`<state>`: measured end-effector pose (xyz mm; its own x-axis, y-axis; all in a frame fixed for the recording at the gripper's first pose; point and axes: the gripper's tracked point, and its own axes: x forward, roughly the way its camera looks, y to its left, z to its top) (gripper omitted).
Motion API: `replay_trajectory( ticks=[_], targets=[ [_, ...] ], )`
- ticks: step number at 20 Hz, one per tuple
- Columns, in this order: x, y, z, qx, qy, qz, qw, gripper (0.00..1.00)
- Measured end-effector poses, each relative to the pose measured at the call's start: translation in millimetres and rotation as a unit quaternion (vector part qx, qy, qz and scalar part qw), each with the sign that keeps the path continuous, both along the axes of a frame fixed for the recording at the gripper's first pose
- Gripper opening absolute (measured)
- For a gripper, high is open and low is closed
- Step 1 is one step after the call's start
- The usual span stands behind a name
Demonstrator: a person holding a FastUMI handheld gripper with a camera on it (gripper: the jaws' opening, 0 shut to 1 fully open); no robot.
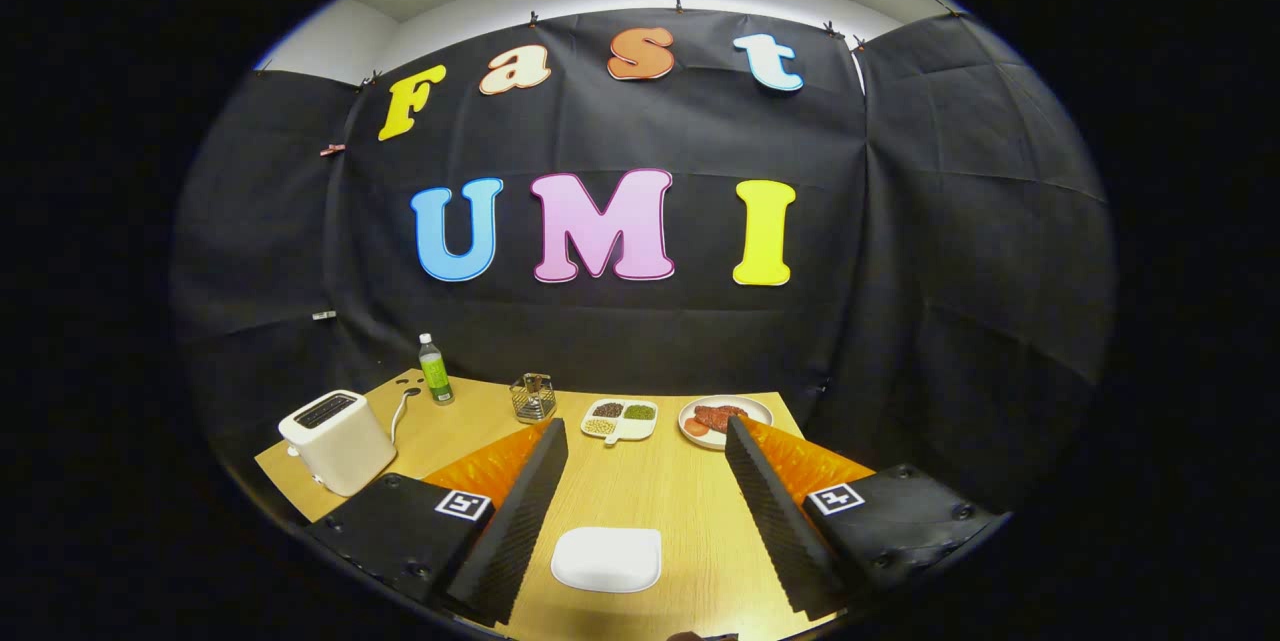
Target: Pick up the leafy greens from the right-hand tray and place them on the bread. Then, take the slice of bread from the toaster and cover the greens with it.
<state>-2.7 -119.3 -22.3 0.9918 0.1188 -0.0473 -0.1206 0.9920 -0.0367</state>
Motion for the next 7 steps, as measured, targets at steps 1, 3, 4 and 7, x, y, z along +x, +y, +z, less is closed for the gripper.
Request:
replay_trajectory(
  ticks=[1, 3, 4, 7],
  targets=[
    [0.6, 0.0, -0.8, 0.004, -0.001, 0.008, 1.000, 0.99],
    [1.0, 2.8, -4.7, 0.020, 0.001, 0.023, 1.000, 0.99],
    [-0.7, 1.9, -8.9, 0.025, 0.006, 0.028, 0.999, 0.99],
    [-4.2, -2.0, -16.8, 0.028, 0.005, 0.036, 0.999, 0.99]
  ],
)
